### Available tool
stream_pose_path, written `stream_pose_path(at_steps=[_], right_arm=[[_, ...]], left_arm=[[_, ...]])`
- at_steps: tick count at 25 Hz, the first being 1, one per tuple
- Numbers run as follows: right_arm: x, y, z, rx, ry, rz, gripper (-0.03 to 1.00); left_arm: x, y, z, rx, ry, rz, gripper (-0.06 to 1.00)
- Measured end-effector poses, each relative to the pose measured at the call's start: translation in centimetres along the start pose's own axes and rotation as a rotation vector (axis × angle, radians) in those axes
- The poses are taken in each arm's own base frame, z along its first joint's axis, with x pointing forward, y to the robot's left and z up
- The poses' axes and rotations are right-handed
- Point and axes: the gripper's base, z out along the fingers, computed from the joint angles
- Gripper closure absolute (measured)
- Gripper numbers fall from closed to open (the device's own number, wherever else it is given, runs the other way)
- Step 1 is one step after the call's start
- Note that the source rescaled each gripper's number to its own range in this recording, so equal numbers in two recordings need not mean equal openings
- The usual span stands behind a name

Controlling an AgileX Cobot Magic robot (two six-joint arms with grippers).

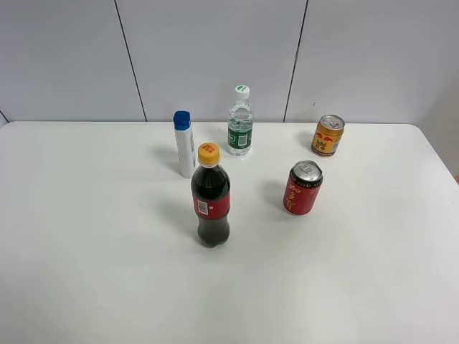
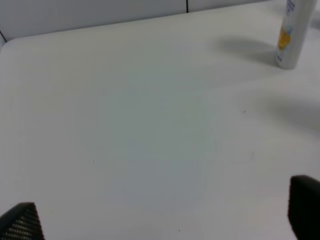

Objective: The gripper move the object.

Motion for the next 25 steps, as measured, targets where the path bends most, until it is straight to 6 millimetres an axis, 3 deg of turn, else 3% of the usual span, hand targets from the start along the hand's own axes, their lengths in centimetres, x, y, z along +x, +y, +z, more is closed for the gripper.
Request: stream_pose_path(at_steps=[2, 8, 18, 25], right_arm=[[1.1, 0.0, -1.2, 0.01, -0.018, 0.006, 0.15], [6.2, 0.6, -2.0, 0.023, 0.023, 0.013, 0.15], [15.4, 3.2, -1.9, -0.072, 0.068, 0.157, 0.15], [20.5, 4.4, -1.1, -0.069, -0.051, 0.182, 0.15]], left_arm=[[0.0, 0.0, 0.0, 0.0, 0.0, 0.0, -0.06], [0.0, 0.0, 0.0, 0.0, 0.0, 0.0, -0.06], [0.0, 0.0, 0.0, 0.0, 0.0, 0.0, -0.06], [0.0, 0.0, 0.0, 0.0, 0.0, 0.0, -0.06]])
